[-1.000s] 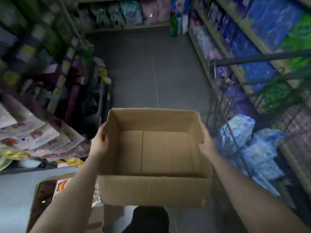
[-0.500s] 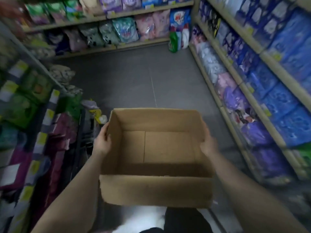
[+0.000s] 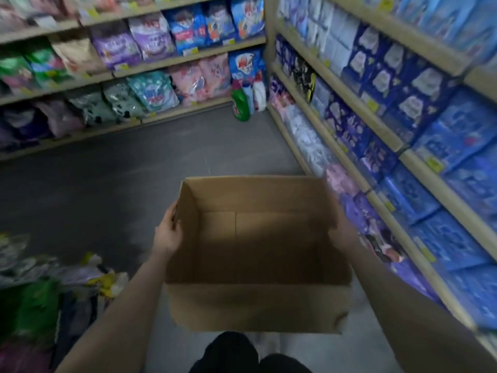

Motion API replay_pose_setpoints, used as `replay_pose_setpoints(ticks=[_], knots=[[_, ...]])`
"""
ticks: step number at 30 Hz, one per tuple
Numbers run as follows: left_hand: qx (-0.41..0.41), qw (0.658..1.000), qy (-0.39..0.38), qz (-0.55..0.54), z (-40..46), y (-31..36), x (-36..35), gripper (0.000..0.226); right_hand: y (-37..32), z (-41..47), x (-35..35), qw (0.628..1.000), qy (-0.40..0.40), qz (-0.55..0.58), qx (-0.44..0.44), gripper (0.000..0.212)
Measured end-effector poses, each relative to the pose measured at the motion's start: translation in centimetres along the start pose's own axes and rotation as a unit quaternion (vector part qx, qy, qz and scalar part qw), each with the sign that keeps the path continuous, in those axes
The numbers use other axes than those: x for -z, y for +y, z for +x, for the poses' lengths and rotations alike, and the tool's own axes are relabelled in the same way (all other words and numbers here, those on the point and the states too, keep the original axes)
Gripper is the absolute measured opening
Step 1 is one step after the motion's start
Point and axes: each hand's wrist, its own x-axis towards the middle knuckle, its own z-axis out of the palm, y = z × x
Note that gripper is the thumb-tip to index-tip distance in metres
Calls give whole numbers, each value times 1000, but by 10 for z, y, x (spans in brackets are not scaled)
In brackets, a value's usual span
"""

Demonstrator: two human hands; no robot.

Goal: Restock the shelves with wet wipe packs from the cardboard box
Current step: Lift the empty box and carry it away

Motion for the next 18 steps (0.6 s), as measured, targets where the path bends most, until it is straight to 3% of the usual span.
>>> replay_pose_setpoints(ticks=[8,18], knots=[[-65,998,-21,-12,172,55,-37,49,-73,150,32,998,58,-19,5,71],[-58,998,-4,-8,413,106,-31,49,-210,365,35,999,33,-8,28,78]])
